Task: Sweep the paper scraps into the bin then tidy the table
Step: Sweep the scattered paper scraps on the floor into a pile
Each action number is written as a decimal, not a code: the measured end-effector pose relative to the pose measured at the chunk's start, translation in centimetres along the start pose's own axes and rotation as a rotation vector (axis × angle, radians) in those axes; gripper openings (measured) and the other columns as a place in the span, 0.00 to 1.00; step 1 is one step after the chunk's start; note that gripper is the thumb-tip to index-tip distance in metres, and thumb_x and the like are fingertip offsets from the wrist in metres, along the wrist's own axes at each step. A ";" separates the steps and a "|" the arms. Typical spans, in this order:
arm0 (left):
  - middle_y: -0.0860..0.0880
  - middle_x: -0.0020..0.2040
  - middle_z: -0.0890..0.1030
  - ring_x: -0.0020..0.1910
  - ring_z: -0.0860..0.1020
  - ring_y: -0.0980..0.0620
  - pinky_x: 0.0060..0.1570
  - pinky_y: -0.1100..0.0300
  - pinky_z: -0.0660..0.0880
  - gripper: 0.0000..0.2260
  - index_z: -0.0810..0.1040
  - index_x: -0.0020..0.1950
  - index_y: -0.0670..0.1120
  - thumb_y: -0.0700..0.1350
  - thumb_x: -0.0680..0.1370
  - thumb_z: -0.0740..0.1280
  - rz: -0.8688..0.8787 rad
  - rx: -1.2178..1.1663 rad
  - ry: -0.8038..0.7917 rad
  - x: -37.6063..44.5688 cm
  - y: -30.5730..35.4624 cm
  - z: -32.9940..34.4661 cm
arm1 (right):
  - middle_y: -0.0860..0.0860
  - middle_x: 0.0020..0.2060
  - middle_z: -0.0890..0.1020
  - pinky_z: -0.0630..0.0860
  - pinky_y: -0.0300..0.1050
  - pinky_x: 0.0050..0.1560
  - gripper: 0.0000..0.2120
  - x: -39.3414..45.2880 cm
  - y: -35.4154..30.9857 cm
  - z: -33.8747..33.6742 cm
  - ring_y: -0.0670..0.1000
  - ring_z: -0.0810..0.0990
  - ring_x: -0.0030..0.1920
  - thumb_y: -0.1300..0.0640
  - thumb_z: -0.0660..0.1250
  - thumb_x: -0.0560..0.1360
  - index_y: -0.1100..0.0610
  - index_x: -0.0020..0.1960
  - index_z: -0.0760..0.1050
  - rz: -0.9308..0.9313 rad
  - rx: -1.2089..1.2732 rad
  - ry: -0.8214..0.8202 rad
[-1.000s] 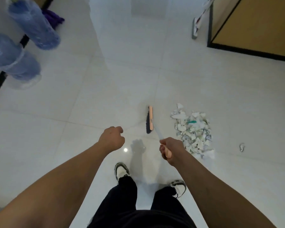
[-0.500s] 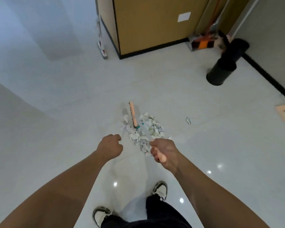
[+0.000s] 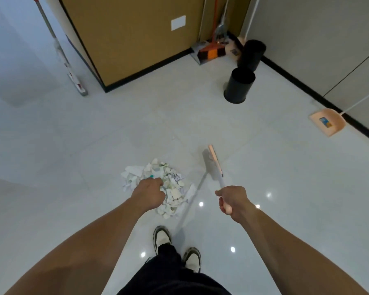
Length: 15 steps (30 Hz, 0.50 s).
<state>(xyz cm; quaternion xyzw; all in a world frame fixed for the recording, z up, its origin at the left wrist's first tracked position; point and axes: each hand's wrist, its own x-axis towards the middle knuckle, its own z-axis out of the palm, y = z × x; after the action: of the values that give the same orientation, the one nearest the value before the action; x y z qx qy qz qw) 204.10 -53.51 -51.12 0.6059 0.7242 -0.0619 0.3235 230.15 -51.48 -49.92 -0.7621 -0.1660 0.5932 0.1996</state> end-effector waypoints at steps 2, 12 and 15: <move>0.44 0.65 0.74 0.63 0.72 0.44 0.58 0.56 0.70 0.20 0.72 0.68 0.49 0.48 0.76 0.63 0.008 0.010 -0.017 2.5 0.6 -0.9 | 0.57 0.29 0.74 0.70 0.37 0.23 0.03 1.1 -0.8 -0.7 0.50 0.71 0.23 0.71 0.70 0.72 0.68 0.44 0.77 0.042 -0.003 0.022; 0.44 0.65 0.74 0.64 0.71 0.44 0.59 0.57 0.68 0.19 0.74 0.66 0.50 0.49 0.75 0.64 0.001 -0.018 -0.031 13.3 4.4 -5.2 | 0.57 0.27 0.74 0.70 0.37 0.23 0.02 8.6 -8.6 -2.5 0.51 0.71 0.23 0.71 0.68 0.74 0.68 0.42 0.76 0.127 -0.074 0.097; 0.45 0.65 0.74 0.64 0.71 0.45 0.59 0.58 0.68 0.18 0.73 0.66 0.50 0.49 0.76 0.63 -0.047 -0.034 -0.012 14.6 5.9 -5.5 | 0.56 0.28 0.74 0.69 0.37 0.23 0.05 10.5 -11.5 -4.4 0.50 0.71 0.21 0.69 0.67 0.73 0.69 0.48 0.77 0.122 -0.242 -0.019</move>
<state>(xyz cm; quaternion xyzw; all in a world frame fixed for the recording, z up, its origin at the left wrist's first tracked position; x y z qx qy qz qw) 206.52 -37.12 -53.02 0.5829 0.7371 -0.0609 0.3364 236.78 -36.83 -52.02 -0.7837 -0.1915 0.5869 0.0682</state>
